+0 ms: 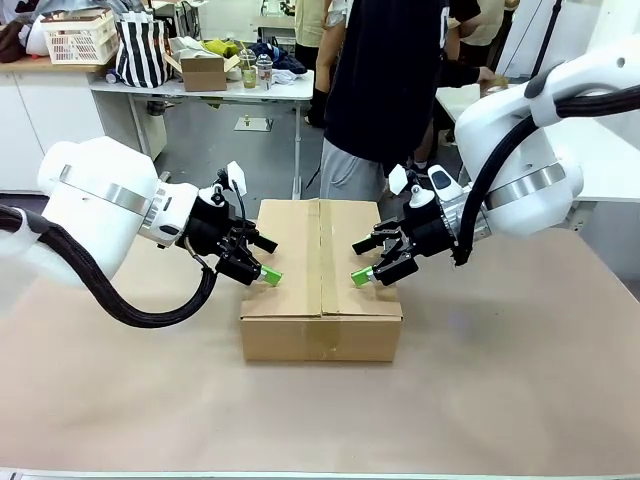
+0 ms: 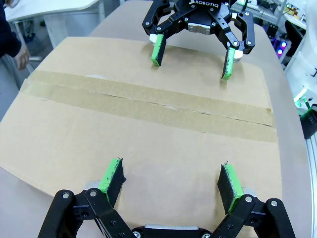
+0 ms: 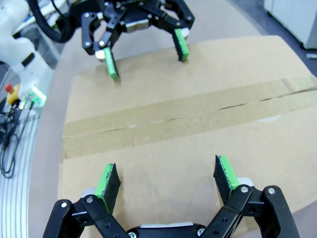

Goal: Pack the gift set into the box.
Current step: Press and hold the closed box until the human finishes sealing it.

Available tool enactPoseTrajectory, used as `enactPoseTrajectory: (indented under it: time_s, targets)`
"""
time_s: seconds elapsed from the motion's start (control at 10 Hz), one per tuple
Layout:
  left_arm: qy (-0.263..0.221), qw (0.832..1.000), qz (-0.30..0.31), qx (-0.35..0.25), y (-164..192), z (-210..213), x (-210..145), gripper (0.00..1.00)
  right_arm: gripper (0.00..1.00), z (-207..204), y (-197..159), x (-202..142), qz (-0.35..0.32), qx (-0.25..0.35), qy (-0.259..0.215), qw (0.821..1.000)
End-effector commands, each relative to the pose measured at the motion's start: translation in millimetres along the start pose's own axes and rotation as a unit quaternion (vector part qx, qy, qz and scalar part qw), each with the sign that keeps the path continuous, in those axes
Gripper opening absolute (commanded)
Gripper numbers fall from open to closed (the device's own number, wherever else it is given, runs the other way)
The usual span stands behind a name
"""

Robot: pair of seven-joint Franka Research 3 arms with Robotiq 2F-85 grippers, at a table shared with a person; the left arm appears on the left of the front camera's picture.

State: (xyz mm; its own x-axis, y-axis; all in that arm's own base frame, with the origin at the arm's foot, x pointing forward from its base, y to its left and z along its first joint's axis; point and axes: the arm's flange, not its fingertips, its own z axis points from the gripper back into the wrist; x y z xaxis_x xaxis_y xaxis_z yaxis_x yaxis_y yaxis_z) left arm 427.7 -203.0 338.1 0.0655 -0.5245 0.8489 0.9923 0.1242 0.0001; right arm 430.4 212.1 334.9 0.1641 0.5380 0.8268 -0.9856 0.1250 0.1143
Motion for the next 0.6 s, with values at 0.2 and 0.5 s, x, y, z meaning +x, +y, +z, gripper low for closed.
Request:
enactPoseTrajectory:
  time_s: [0.2,0.5]
  targets:
    - [0.002,1.0,0.006,-0.001,-0.2,0.9,-0.6,1.0,1.0,-0.6,0.5,0.2,-0.004,-0.004,0.008,1.0]
    - [0.002,1.0,0.006,-0.001,-0.2,0.9,-0.6,1.0,1.0,-0.6,0.5,0.2,-0.004,-0.004,0.008,1.0]
